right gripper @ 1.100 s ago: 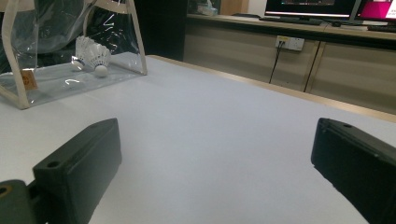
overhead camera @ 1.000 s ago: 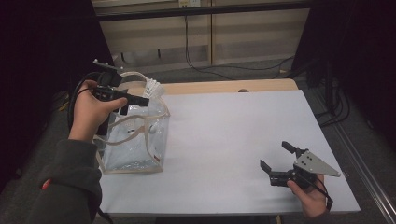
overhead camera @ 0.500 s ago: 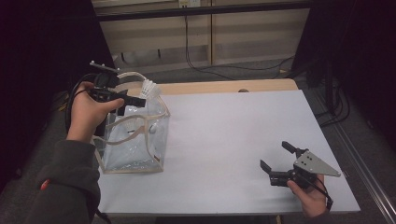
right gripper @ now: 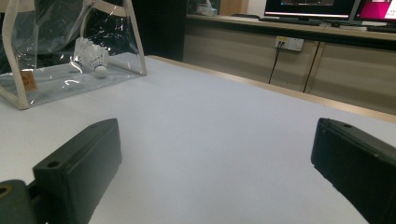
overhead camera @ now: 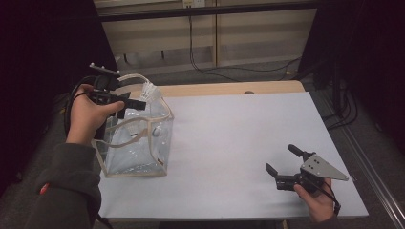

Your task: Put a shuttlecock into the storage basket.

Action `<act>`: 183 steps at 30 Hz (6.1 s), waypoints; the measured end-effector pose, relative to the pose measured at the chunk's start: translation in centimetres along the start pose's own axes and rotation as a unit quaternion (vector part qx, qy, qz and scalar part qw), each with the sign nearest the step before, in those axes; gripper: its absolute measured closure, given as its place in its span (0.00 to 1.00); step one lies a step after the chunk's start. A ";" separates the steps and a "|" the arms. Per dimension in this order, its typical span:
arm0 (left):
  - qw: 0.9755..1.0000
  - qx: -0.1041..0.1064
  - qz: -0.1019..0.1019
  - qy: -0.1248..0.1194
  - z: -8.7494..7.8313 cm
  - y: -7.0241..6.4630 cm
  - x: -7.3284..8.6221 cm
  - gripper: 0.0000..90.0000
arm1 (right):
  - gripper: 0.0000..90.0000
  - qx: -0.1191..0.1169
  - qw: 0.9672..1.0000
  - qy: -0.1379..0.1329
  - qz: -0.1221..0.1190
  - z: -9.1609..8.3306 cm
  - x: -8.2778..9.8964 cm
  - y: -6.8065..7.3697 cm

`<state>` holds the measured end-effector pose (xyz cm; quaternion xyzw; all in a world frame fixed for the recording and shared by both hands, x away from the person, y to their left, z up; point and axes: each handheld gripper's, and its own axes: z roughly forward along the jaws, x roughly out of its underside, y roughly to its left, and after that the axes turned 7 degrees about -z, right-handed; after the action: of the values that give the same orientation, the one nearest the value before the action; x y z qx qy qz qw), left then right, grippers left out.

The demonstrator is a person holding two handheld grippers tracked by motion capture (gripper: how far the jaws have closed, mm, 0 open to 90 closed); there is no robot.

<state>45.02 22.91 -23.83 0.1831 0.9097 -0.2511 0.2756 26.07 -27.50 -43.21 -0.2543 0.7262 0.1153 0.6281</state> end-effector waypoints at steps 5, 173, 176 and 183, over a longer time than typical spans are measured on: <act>1.000 -0.007 -0.002 -0.001 0.0 0.3 0.1 0.73 | 0.02 -0.002 1.000 0.001 -0.001 0.0 0.0 0.0; 0.987 0.119 0.097 0.043 2.0 -2.1 7.3 0.13 | 0.02 0.003 1.000 0.004 -0.002 -0.4 0.0 0.3; 0.987 0.120 0.098 0.042 2.1 -2.0 7.4 0.12 | 0.02 0.004 1.000 0.003 -0.002 -0.4 0.0 0.2; 0.986 0.124 0.107 0.040 2.4 -1.8 8.0 0.08 | 0.02 0.004 1.000 0.003 -0.002 -0.4 0.0 0.2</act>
<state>38.95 21.69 -29.67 0.3221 0.8571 -0.3233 0.2390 25.59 -27.52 -43.19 -0.2538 0.7279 0.1109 0.6272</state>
